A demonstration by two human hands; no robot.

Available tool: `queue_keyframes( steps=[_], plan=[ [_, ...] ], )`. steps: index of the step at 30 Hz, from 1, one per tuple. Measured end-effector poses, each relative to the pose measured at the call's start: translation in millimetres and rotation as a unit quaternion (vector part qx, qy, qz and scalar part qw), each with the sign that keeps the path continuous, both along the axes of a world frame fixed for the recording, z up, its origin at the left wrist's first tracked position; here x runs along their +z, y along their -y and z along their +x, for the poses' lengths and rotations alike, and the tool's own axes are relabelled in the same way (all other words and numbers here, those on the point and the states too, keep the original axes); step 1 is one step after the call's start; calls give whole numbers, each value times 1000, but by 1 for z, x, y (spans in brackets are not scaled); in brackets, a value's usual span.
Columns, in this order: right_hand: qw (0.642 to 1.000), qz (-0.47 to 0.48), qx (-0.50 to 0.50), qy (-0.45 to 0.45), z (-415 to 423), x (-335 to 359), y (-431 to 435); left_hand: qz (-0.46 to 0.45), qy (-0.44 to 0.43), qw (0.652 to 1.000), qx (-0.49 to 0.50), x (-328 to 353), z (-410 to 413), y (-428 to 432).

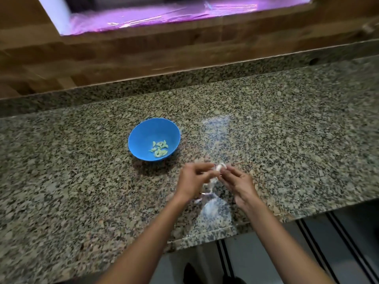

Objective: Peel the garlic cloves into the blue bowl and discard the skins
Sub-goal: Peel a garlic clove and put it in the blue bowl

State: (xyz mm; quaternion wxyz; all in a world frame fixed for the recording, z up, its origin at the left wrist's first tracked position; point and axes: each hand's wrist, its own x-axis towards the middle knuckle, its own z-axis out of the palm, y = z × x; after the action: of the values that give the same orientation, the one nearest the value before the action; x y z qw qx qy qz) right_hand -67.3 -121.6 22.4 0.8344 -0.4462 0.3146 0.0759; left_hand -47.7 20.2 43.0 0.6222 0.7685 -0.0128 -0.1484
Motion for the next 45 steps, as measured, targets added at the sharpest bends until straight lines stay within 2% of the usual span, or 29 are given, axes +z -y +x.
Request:
queue_keyframes(
  steps=[3, 8, 12, 16, 21, 24, 28, 33, 36, 38, 39, 41, 43, 45],
  plan=[
    [998, 52, -20, 7, -2, 0, -14, -47, 3, 998, 38, -17, -6, 6],
    [998, 25, 43, 32, 1, -2, -13, 86, 141, 984, 69, -27, -5, -1],
    [997, -28, 55, 37, 6, 1, -12, 131, 201, 970, 34, -31, 0, 0],
    [994, -65, 75, 46, 8, -1, -1, 39, 82, 995, 37, -28, 3, 7],
    [987, -80, 122, 60, 12, 2, 7, 30, 34, 998, 43, -26, 10, 17],
    [983, -69, 152, 71, 13, 1, 9, 63, 72, 993, 75, -28, 11, 22],
    [980, -120, 134, 84, 14, -2, 10, 123, 139, 979, 90, -29, 9, 25],
    [965, -201, 138, 102, 14, -8, 11, 159, 97, 980, 63, -30, 10, 30],
    [964, -207, 145, 87, 18, -13, 14, 29, -38, 994, 100, -31, 14, 29],
    [937, -292, 179, 62, 20, -18, 23, -13, -110, 983, 146, -36, 15, 18],
    [905, -368, 208, 46, 20, -20, 30, 17, -111, 981, 157, -40, 14, 11],
    [835, -490, 249, 21, 21, -23, 47, 135, -64, 979, 138, -48, 14, -2],
    [818, -513, 260, -6, 24, -26, 64, 195, -52, 974, 101, -48, 15, -9],
    [823, -502, 264, -31, 28, -26, 77, 178, -78, 979, 69, -45, 16, -10]
  ],
)
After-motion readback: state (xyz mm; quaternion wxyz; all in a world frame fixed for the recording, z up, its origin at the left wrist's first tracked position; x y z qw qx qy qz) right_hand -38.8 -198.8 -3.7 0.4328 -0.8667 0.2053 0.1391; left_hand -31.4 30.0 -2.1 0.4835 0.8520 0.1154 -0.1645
